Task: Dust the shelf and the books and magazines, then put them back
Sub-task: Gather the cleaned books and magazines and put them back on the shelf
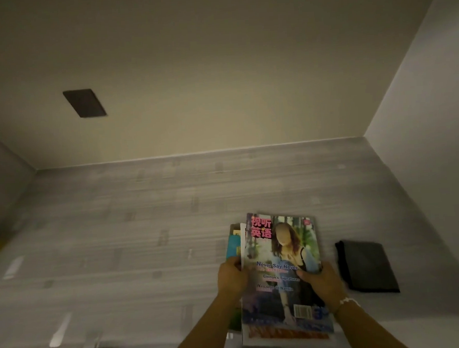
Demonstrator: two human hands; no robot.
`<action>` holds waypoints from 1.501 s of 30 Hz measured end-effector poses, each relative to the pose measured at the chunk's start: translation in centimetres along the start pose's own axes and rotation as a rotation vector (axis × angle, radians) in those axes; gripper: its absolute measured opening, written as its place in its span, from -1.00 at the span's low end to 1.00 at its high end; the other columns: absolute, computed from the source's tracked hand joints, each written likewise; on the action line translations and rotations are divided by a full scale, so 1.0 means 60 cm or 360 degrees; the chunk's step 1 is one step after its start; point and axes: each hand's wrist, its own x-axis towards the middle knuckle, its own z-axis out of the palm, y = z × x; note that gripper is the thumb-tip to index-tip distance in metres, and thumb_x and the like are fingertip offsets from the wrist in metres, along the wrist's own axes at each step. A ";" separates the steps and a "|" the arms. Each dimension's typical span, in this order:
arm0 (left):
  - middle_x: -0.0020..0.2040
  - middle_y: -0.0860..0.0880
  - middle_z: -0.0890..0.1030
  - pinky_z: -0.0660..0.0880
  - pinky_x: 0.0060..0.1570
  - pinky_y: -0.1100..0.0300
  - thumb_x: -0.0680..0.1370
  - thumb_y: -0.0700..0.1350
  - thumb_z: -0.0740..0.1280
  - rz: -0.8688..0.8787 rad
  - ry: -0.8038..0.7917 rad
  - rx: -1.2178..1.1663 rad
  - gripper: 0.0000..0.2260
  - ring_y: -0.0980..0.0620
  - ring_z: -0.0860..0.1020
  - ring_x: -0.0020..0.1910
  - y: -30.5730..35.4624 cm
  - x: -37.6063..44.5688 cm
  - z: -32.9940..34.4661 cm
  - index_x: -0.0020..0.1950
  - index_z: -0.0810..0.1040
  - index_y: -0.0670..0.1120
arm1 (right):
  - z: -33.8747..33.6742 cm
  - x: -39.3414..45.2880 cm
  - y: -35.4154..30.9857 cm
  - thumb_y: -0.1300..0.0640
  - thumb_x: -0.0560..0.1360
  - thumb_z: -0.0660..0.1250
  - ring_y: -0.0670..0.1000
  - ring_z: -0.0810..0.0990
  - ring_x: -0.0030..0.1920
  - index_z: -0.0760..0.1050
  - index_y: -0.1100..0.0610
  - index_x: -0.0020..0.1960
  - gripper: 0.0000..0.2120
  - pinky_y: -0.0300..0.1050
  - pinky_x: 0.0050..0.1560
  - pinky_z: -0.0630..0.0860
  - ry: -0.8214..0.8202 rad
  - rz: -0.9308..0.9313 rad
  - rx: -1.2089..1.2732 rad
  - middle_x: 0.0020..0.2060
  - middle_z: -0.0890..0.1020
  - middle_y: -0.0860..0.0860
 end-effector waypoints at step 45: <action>0.00 -0.14 0.67 0.61 -0.16 0.12 0.33 -0.17 0.51 0.0399 0.0026 -0.1074 -0.58 -0.09 0.66 -0.04 0.076 -0.028 -0.122 0.13 0.49 -0.20 | -0.050 -0.055 -0.225 -0.15 0.01 0.64 0.03 0.66 0.00 0.55 0.16 0.11 -0.24 -0.21 -0.14 0.58 -0.0623 -0.0728 0.0780 -0.03 0.69 0.06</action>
